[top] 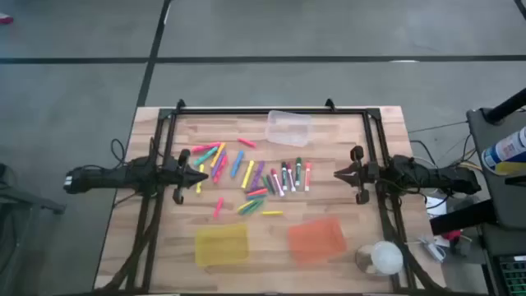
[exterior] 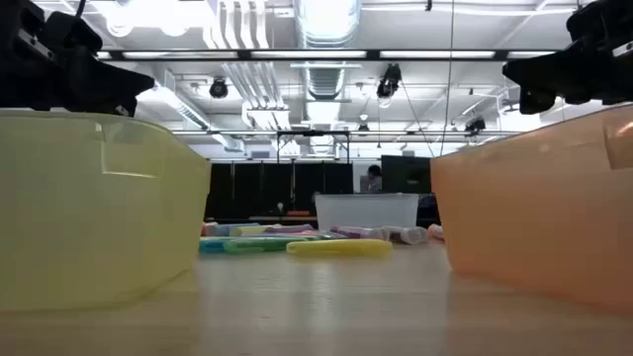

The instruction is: Pick & Place Markers

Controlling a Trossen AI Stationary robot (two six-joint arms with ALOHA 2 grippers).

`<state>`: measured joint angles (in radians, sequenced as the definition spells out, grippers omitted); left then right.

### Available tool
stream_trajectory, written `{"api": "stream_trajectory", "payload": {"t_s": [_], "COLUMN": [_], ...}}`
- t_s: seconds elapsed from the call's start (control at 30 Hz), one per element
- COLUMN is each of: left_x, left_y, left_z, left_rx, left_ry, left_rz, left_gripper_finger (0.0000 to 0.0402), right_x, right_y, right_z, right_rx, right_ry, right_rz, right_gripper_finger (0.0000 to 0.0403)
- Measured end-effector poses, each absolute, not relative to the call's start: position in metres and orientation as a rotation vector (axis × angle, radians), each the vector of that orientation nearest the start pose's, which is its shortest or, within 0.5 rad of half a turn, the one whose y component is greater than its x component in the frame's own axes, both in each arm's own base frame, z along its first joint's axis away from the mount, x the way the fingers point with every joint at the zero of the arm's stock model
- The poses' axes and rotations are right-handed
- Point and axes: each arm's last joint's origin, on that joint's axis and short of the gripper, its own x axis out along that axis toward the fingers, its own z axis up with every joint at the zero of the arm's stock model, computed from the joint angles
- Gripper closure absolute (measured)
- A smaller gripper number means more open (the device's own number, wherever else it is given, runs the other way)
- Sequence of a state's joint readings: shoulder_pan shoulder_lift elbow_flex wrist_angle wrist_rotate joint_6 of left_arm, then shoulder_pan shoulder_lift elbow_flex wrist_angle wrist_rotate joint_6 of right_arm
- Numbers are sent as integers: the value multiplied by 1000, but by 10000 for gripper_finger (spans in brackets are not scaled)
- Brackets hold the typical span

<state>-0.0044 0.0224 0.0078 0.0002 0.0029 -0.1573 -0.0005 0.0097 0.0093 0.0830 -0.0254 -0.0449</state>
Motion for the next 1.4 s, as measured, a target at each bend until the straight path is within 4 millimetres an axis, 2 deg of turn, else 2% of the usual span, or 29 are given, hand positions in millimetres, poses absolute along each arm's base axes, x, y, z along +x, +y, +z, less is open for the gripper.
{"api": "stream_trajectory", "payload": {"t_s": [1.3,1.4], "left_x": [99,99], "left_y": [-1,0], "left_z": [164,164], "left_rx": [-157,-157], "left_ry": [16,15], "left_rz": [-6,-6], "left_gripper_finger": [401,401], "right_x": [97,97], "right_y": [1,1], "right_z": [174,179], "right_rx": [-58,-19], "right_ry": [-83,-133], "right_rz": [22,24], "right_gripper_finger": [374,374]}}
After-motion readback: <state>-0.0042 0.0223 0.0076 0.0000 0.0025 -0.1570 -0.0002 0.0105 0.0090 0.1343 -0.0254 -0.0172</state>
